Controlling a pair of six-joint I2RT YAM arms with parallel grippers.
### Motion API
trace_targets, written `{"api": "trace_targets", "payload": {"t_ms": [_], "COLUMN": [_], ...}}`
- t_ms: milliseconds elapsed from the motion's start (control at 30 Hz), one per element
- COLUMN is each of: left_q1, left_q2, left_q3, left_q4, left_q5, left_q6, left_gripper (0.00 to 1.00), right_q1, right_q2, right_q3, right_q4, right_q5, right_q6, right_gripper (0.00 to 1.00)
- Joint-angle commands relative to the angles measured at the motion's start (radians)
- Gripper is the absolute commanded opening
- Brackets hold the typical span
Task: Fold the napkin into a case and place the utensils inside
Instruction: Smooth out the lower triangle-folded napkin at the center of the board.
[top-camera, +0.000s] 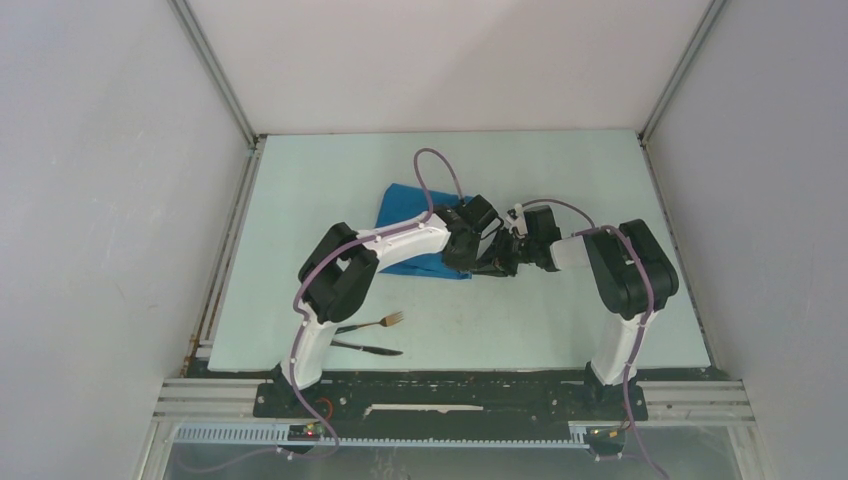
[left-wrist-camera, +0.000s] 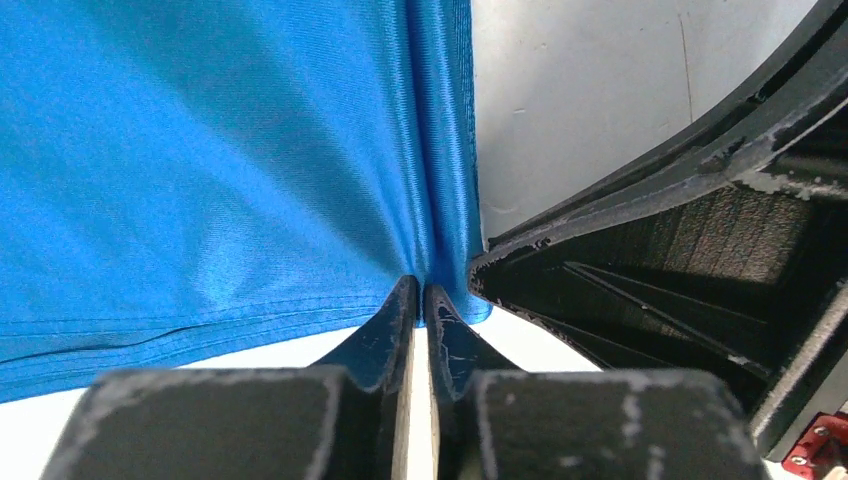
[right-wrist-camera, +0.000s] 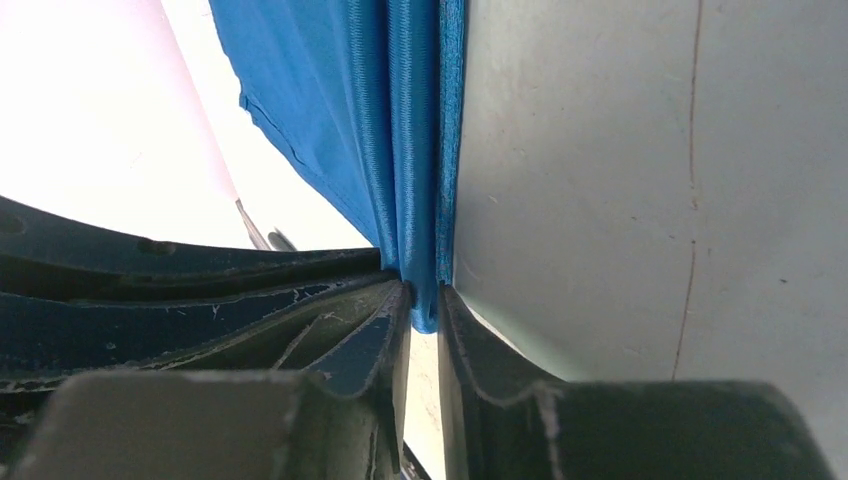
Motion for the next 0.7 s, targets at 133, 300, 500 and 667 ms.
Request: {"api": "trace_targets", "payload": {"t_ms": [133,300,500,667], "left_q1": [-0.012,-0.017,-0.027,-0.037], "left_q2": [-0.039,-0.066,-0.05,-0.056], "left_q3": [0.028,0.029,0.052,0.066], "left_q4": [-0.002,0.005,0.006,0.006], "left_q5": [-0.03,-0.012,0.018,0.016], "left_q6": [0.014,0.004,-0.005,-0.009], "left_gripper": [0.0,0.0,0.0,0.0], "right_q1": [0.011,0.012,0.013,0.013], "right_q2": [0.018,0.021,0.024,0.024], "right_q3": [0.0,0.0,0.0,0.0], "right_q4": [0.044,0.052,0.055,0.055], "right_q5": [-0.018,-0.025,-0.029,-0.028], "right_q6": [-0.009,-0.009,-0.009,-0.01], "right_gripper": [0.11,0.02,0.0,0.0]}}
